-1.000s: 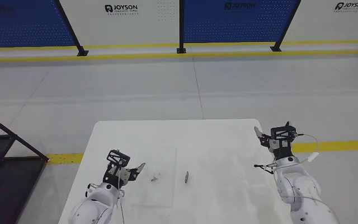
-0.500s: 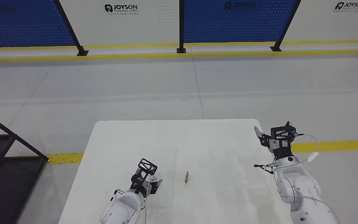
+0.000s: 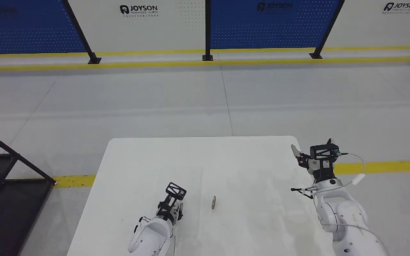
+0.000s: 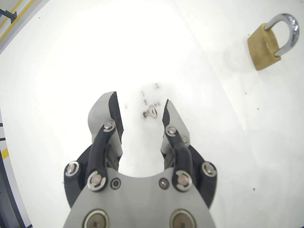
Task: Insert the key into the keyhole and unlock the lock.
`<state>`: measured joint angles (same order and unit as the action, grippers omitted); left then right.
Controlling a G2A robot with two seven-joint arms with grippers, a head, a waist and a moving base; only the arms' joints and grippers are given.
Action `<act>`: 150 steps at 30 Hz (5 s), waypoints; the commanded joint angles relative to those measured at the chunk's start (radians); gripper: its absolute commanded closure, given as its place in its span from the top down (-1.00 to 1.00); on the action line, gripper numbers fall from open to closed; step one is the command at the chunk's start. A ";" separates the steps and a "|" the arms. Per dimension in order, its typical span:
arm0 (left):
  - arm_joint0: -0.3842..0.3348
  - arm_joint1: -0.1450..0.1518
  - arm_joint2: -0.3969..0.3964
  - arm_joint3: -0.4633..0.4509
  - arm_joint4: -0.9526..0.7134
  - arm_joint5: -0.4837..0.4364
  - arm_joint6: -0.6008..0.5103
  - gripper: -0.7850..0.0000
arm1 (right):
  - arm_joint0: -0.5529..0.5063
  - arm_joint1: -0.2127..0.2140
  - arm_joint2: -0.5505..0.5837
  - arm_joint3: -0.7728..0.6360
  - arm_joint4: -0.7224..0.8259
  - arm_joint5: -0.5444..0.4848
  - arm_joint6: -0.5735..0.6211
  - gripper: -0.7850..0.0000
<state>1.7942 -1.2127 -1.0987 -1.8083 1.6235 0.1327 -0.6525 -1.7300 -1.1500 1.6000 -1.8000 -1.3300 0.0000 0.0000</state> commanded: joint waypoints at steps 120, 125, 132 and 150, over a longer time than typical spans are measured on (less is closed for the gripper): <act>0.261 0.062 -0.435 -0.049 -0.361 -0.635 0.986 -1.00 | 0.098 -0.217 -0.841 0.317 -0.025 0.424 0.178 -0.21; 0.261 0.062 -0.435 -0.049 -0.361 -0.635 0.986 -1.00 | 0.115 -0.223 -0.834 0.341 0.003 0.402 0.171 -0.24; 0.261 0.062 -0.435 -0.049 -0.361 -0.635 0.986 -1.00 | 0.126 -0.231 -0.829 0.362 0.020 0.394 0.169 -0.80; 0.195 0.064 -0.396 0.015 -0.526 -0.864 1.034 -1.00 | -0.006 -0.140 -0.543 0.257 0.228 -0.396 -0.262 -1.00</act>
<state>2.0035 -1.1493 -1.4997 -1.8110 1.1289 -0.6730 0.3734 -1.7321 -1.2959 1.0402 -1.5584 -1.1133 -0.2908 -0.2141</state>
